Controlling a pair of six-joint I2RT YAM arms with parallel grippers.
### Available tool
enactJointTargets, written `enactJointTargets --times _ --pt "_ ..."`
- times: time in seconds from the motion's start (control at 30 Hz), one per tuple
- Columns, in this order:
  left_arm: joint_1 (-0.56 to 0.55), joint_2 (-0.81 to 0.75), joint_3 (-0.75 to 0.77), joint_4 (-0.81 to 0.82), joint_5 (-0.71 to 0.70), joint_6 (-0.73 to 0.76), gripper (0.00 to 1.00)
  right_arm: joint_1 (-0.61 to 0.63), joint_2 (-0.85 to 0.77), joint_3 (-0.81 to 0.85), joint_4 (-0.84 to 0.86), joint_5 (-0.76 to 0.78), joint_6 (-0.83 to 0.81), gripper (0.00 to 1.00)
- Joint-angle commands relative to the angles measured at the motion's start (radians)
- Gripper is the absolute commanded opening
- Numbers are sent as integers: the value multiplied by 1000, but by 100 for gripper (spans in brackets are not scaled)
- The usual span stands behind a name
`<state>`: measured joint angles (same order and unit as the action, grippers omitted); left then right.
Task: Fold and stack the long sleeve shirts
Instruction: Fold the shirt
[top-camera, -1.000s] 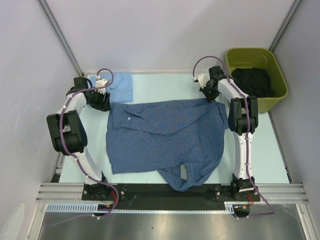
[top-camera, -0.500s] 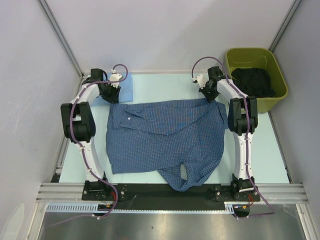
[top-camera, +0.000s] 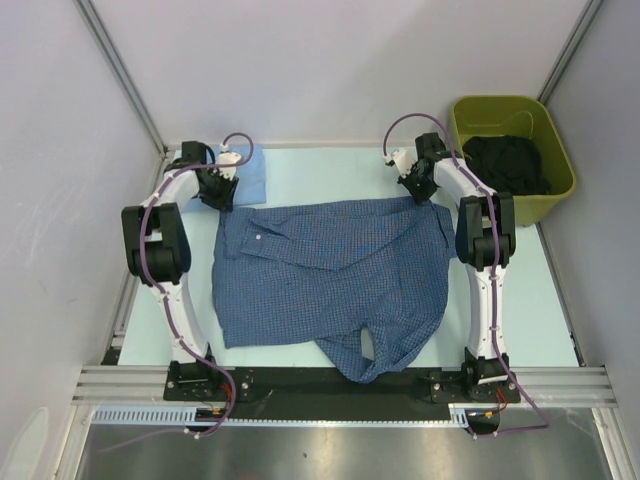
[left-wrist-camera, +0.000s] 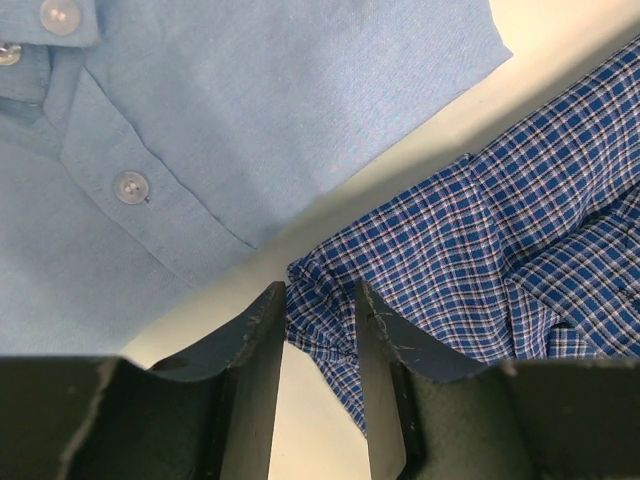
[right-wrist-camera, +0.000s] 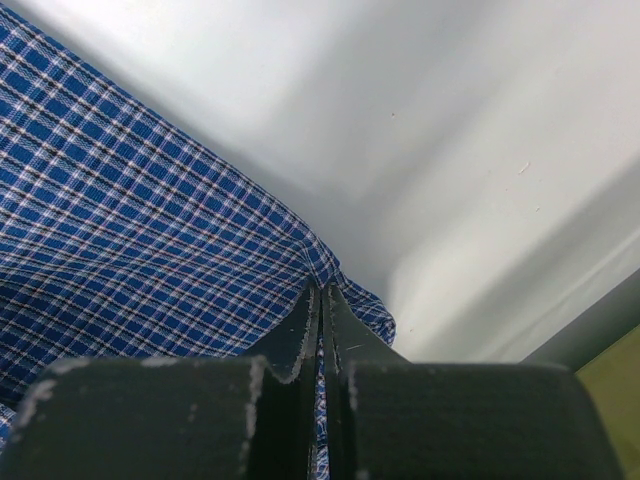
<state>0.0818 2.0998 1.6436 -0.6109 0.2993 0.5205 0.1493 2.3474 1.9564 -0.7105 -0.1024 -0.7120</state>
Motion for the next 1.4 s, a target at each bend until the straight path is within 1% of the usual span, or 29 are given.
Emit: enactJointTargets --times 0.0,0.2,0.27,0.3,0.37,0.4,0.47,0.5,0.7,0.77,0.8,0.83,0.87,0.9,0.93,0.97,1.0,1.07,1.1,1.17,1.23,1.3,1.37 --pt "6 16 19 -3 32 -27 39 1 -25 -17 19 3 -15 0" --pt "4 37 16 -9 54 -51 35 4 -25 -19 20 6 -17 0" --pt "4 32 13 -1 63 -60 31 4 -23 -19 20 4 -15 0" --pt "6 26 9 3 72 -65 26 4 -23 -19 20 6 -17 0" --pt "4 16 2 14 64 -73 21 4 -25 -22 19 9 -20 0" --pt "7 11 -1 19 52 -76 13 3 -25 -25 19 12 -20 0" --pt "15 -1 -7 23 -1 -85 3 3 -26 -31 26 18 -24 0" --pt "22 -4 -14 25 -17 -88 0 1 -26 -39 32 29 -27 0" --pt "61 -52 -76 28 -123 -74 1 -5 -26 -71 77 63 -38 0" --pt "75 -78 -117 51 -129 -85 8 -5 -28 -77 86 66 -40 0" --pt "78 -86 -129 57 -118 -88 16 -5 -27 -80 88 66 -43 0" --pt "81 -95 -152 75 -117 -92 19 -5 -28 -83 91 64 -43 0" --pt "84 -99 -160 82 -117 -100 24 -5 -30 -85 94 66 -43 0" --pt "84 -115 -168 86 -95 -97 34 -1 -31 -82 92 64 -40 0" --pt "82 -124 -182 100 -89 -102 37 1 -27 -71 79 64 -37 0" --pt "85 -135 -188 106 -69 -108 40 6 -28 -62 63 60 -37 2" --pt "87 -168 -194 108 -5 -99 48 9 -34 -54 48 40 -38 11" --pt "87 -207 -196 122 21 -97 51 12 -66 -41 25 23 -35 21" --pt "87 -242 -189 120 65 -90 57 12 -82 -34 19 -2 -32 31" --pt "85 -279 -185 117 70 -74 60 9 -124 -18 -6 -32 -24 38" --pt "87 -316 -171 88 84 -50 65 4 -154 -11 -41 -60 -21 41" --pt "85 -334 -168 66 92 -21 72 3 -189 -5 -67 -120 -9 43" --pt "84 -360 -174 33 135 10 77 4 -201 -2 -119 -199 15 45"
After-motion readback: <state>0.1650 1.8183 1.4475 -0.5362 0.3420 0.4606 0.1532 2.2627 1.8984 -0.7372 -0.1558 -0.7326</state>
